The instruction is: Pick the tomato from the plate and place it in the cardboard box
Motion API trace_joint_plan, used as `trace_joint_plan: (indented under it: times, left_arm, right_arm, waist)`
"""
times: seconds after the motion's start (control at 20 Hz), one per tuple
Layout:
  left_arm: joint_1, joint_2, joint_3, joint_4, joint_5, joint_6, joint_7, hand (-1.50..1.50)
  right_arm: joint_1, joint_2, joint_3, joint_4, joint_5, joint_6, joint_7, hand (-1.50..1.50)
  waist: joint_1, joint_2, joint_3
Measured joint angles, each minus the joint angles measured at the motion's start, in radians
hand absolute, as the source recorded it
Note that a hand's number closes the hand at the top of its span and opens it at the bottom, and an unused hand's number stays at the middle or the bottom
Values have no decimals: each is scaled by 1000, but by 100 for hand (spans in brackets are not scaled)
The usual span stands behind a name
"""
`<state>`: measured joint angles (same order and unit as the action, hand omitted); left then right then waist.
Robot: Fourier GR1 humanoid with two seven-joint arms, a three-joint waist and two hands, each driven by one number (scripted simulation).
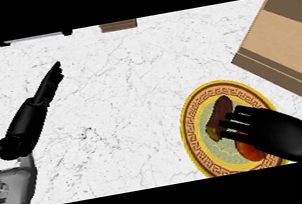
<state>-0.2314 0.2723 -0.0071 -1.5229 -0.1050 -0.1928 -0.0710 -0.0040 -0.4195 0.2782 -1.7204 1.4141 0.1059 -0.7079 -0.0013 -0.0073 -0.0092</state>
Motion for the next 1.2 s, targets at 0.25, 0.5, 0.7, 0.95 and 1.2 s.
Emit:
trace_joint_plan:
  times: [0.25, 0.5, 0.7, 0.95, 1.2]
  left_arm:
    - [29, 8, 13, -52, 9, -23, 17, 0]
    - [6, -19, 7, -18, -16, -10, 9, 0]
    - [7, -20, 8, -21, -20, -13, 5, 0]
    - [3, -24, 6, -12, -24, -13, -2, 0]
    - [12, -23, 13, -12, -27, -20, -4, 0]
  right_arm:
    - [-34, 13, -19, 46, -19, -91, -77, 150]
    - [-19, 35, -20, 30, -39, -166, -130, 150]
    - [-70, 126, -50, 80, -59, -55, -20, 150]
    - [-161, 267, -136, 134, -99, 135, 211, 150]
    - [-256, 333, -164, 50, -103, 217, 345, 150]
  waist:
    - [2, -1, -2]
    - [-3, 2, 0]
    - [4, 5, 1]
    - [8, 8, 3]
    - [4, 6, 7]
